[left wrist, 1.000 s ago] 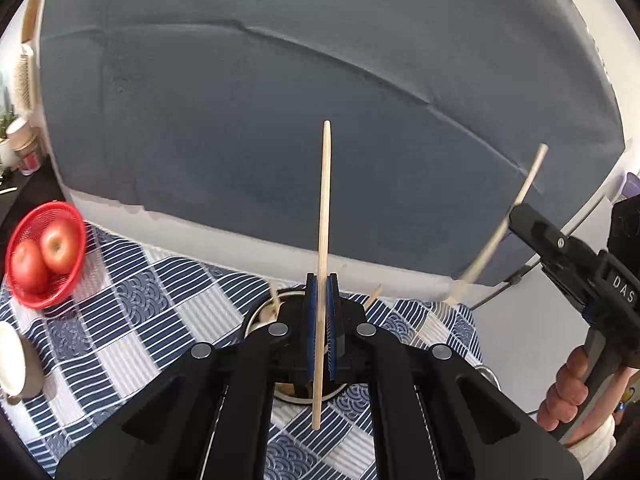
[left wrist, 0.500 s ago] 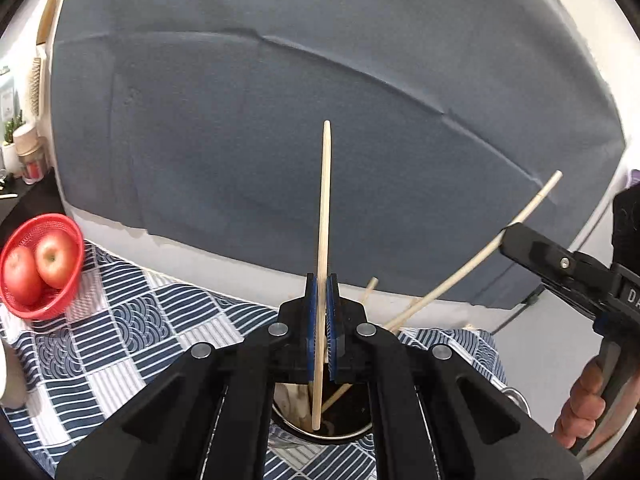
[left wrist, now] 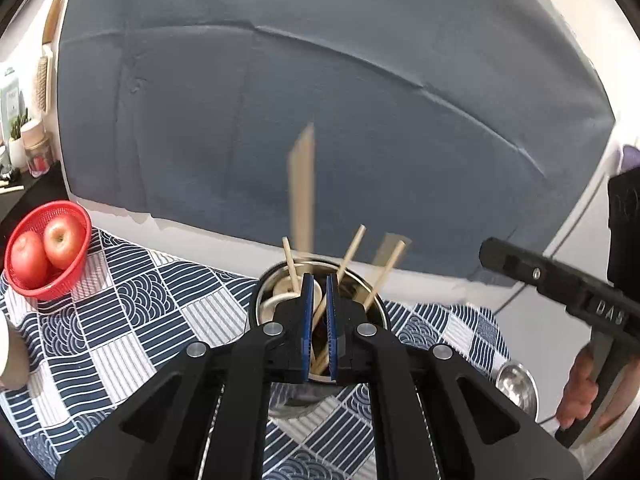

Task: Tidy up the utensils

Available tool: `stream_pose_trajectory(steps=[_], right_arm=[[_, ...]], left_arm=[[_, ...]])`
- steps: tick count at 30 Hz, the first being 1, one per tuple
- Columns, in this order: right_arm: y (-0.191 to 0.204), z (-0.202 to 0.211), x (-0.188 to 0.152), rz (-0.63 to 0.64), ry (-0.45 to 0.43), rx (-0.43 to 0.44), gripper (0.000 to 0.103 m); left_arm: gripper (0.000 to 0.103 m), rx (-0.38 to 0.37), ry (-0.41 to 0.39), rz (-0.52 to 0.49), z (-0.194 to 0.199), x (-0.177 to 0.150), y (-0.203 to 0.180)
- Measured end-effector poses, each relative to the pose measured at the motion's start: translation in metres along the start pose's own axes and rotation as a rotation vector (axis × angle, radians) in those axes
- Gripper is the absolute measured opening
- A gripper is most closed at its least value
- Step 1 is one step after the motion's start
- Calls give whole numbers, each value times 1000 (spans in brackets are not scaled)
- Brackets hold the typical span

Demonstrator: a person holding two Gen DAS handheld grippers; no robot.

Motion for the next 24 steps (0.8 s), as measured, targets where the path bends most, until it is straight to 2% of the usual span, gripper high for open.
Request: stream_pose_trajectory(steps=[2,4,5,6,8,9,10,12,13,14,18,21,24], right_arm=[[0,6,-3,-3,-3,-10,28],[1,11,-6,-5,0,-10,28],[2,14,-8,-5,0,-11,29],[1,20,-12,-7,0,-15,33],[3,27,-16,-10,1,-20,45],[4,32,-20,-2,-2,-28,51],[6,36,-23,12,-4,-41,54],[13,42,-31,38,5,-53,64],[16,45,-34,47,6,-56,67],[20,48,-39,57,10,-61,68],[31,61,-56,85,15,-92,85],[36,73,-71,104,16,-153,89],[41,82,-88,112,41,-174,92]], left_arm=[[14,-2,8,-11,6,-2,-2],[38,8,2,-19,15,-5,-3],[44,7,3,-23,20,-6,-4],[56,8,7,-24,24,-8,-5],[60,26,8,-48,37,-12,-8],[74,34,15,-53,40,-14,-8],[82,54,20,-57,46,-16,-7],[85,77,14,-69,54,-18,-4],[91,97,21,-72,59,-20,-2],[92,110,21,-74,64,-21,0],[97,133,31,-69,82,-28,5],[97,130,61,-44,89,-42,11],[97,182,90,-54,101,-63,15]])
Point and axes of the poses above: each gripper's, at about its wrist camera, not at the fingertips, and z roughly against the way its jaws point, y to its left, x to its top, the point moved 8 cm from there along -z, roughly the way its jaws point, and after that the axes turned 4 degrees about -y, right-handed, at the moved point
